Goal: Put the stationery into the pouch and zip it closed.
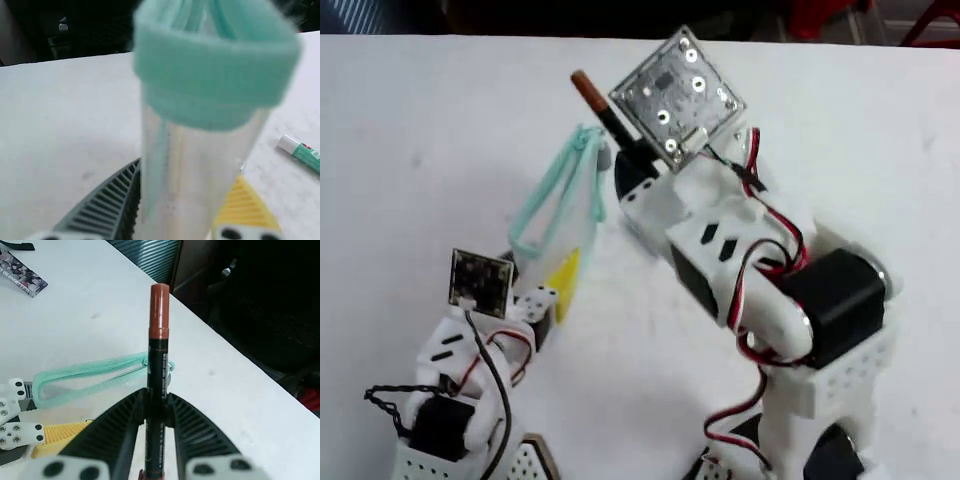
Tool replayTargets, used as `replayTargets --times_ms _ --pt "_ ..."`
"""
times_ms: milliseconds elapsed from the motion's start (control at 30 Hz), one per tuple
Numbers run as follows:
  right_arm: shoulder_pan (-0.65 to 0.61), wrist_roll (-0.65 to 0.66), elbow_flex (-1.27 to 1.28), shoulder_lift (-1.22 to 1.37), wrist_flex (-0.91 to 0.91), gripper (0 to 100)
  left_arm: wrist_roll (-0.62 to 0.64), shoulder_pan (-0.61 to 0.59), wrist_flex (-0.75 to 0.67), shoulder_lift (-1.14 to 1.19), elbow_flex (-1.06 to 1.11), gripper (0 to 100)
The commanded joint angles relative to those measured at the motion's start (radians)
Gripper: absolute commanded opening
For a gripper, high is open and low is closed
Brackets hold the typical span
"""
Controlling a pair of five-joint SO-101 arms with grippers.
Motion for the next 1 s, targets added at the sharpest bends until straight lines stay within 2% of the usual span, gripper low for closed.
replayTargets --times_ms 0,167,467,567,667,833,967 --pt "-0.015 -0.002 0.092 -0.107 -0.079 1.7 -0.011 0.016 0.006 0.005 -0.015 22" --pt "-0.015 0.0 0.348 -0.282 -0.246 1.7 -0.011 0.016 0.006 0.005 -0.015 22" --pt "-0.015 0.0 0.85 -0.634 -0.673 1.6 -0.011 0.016 0.002 0.005 -0.014 22" --pt "-0.022 0.0 0.933 -0.704 -0.757 1.6 -0.011 0.018 0.002 0.005 -0.014 22" --pt "-0.091 0.006 0.984 -0.716 -0.822 1.6 -0.011 0.018 0.0 0.005 -0.012 22" --pt "-0.222 0.008 1.008 -0.662 -0.972 1.6 -0.008 0.018 0.0 0.005 -0.012 22" --pt "-0.252 0.002 1.003 -0.581 -1.102 1.6 -0.008 0.018 0.006 0.005 -0.012 22"
